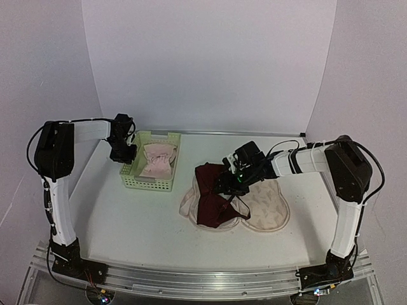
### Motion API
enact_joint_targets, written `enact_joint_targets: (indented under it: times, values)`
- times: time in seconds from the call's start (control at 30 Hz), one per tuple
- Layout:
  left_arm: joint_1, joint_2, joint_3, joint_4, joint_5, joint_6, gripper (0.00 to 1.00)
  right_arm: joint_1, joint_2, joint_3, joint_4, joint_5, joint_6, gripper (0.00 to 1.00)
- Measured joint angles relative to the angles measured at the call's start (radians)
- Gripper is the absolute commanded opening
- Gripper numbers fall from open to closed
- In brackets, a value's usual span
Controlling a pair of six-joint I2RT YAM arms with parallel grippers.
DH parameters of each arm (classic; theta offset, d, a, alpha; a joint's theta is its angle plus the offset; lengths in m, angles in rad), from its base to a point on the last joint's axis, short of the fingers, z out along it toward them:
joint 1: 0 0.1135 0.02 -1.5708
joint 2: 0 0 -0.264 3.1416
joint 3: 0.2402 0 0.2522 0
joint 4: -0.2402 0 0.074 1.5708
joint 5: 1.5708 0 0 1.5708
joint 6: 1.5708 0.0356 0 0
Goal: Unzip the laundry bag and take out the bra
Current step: Pick up the bin from the center of the board, then pick up the bra from the laundry bag.
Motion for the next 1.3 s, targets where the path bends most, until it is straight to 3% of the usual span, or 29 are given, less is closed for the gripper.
enact_joint_targets:
  times: [0.47, 0.63, 0.9, 1.3]
  values:
    - [-0.056, -0.016, -0.066, 0.043, 0.005, -0.039, 0.0, 0.0, 0.105, 0.046, 0.095, -0.053, 0.074, 0.52]
    - [-0.06, -0.022, -0.08, 0.058, 0.006, -0.046, 0.0, 0.0, 0.134, 0.048, 0.136, -0.081, 0.106, 0.37]
    - [-0.075, -0.034, -0.106, 0.082, 0.004, -0.051, 0.0, 0.0, 0.154, 0.047, 0.185, -0.097, 0.152, 0.0]
    - [-0.109, -0.079, -0.178, 0.119, 0.003, -0.074, 0.0, 0.0, 0.113, -0.03, 0.257, -0.093, 0.185, 0.0]
